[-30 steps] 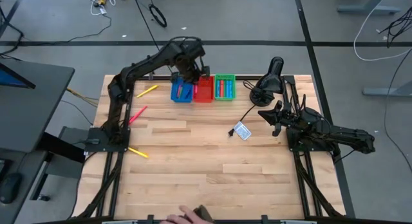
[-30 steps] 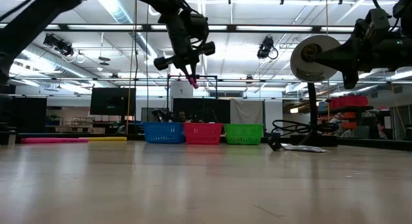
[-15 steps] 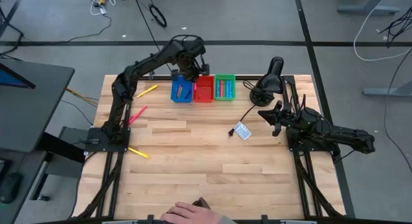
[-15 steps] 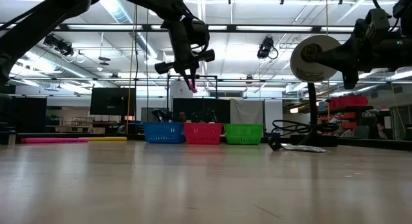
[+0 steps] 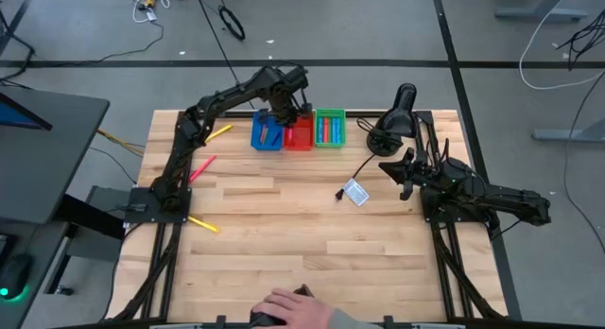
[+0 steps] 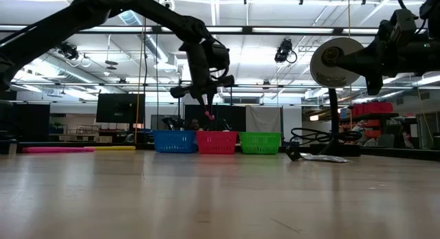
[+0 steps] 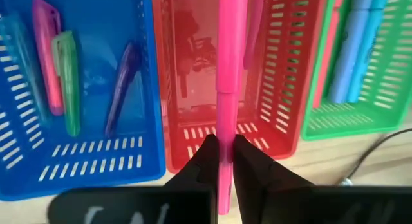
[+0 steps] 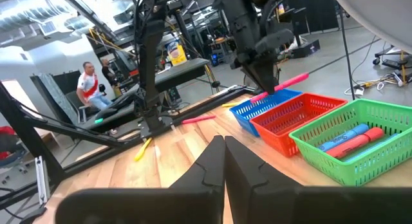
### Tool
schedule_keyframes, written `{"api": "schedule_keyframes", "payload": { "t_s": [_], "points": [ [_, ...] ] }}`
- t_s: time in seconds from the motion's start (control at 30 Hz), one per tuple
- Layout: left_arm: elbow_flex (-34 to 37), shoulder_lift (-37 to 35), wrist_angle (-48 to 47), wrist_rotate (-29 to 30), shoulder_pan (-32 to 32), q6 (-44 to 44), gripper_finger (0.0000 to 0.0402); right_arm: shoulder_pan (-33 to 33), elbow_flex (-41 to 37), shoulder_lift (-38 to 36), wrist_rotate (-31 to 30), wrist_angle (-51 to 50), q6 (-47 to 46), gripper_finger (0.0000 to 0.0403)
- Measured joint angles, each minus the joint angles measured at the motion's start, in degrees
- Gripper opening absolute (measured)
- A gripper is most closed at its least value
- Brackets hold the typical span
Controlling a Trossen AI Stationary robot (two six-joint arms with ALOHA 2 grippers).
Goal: Pick & Place Markers
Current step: Put the bottom pink marker into the red bin
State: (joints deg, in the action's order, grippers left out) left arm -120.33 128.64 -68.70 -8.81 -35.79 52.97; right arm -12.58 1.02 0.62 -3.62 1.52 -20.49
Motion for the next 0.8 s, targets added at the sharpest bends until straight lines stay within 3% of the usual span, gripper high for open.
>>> {"api": "schedule_keyframes", "payload": {
  "t_s": [0.63,0.8],
  "points": [
    [0.0,5.4,2.7,2.1,0.1,-1.2,0.0025,0.0,0.0,0.0,-0.1,0.0,0.0,0.0011],
    [0.0,5.5,3.6,2.2,0.1,-1.2,0.0067,0.0,0.0,0.0,0.0,0.0,0.0,0.0011]
  ]
}}
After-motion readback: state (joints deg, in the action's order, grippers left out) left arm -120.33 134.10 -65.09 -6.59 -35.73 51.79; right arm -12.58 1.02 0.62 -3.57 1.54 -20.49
